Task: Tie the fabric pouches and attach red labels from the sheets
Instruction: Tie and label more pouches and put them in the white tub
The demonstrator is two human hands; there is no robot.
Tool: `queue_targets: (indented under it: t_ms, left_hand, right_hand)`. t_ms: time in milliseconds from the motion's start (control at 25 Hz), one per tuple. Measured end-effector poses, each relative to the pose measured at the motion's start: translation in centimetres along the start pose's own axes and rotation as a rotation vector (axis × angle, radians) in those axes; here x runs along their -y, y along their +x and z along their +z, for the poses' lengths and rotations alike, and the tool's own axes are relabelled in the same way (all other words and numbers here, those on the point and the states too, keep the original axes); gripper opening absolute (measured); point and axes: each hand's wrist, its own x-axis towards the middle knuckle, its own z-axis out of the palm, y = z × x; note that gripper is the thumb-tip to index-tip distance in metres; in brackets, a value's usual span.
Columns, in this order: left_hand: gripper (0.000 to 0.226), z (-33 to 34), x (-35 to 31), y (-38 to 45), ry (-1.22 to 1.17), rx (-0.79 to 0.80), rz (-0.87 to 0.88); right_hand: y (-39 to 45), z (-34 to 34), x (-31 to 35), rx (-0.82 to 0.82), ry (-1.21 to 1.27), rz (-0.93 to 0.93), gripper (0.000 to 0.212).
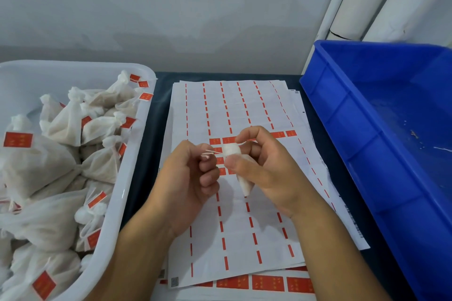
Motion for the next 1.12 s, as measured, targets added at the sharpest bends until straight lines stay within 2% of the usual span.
queue_targets:
  t_ms: [80,200,440,520,640,800,880,1000,1040,1120]
  left_hand:
    - [0.029,0.0,-0.1,0.0,-0.092,-0.012,0.025]
    - [0.031,0.0,-0.3,0.0,-0.163,-0.031,0.066]
    - [0.023,-0.4,-0.2,0.2,-0.076,-0.093,0.031]
    - [0.018,-0.7,-0.2,0.3,-0.059,-0.130,0.041]
    - [0.025,-0.8,-0.2,0.4,-0.077,-0.139,0.063]
    - [0.030,-0.9,0.1,0.6,-0.072,-0.127,0.087]
    - [0.027,-1.0,0.3,1.0,0.105,-0.215,0.088]
    - [0.008,-1.7,0.6,1.7,0.640,-0.488,0.225]
    - [0.017,-2.0,0.7,1.7,0.819,-0.529,0.299]
    - [0.049,-3.2,1.2,1.9,1.154,-0.565,0.373]
  right_hand:
    - [0.0,0.0,-0.2,0.016,-0.091,-0.049,0.042]
    - [0.1,0.1,-0.4,-0.009,-0.296,-0.117,0.043]
    - [-0.2,0.0,-0.5,0.042,-0.429,-0.143,0.045]
    - [-0.3,0.3,-0.5,0.070,-0.438,-0.147,0.036]
    - [0.0,0.7,-0.6,0.052,-0.465,-0.179,0.016]
    - [0.1,0.2,-1.0,0.024,-0.538,-0.178,0.014]
    - [0.2,-0.2,-1.0,-0.059,-0.539,-0.187,0.012]
    - [0.4,-1.2,-0.6,-0.395,-0.453,-0.178,0.011]
    - [0.5,-1.7,-0.6,-0.511,-0.424,-0.168,0.012]
    - [0.7,-2.7,-0.9,-0.653,-0.416,-0.121,0.017]
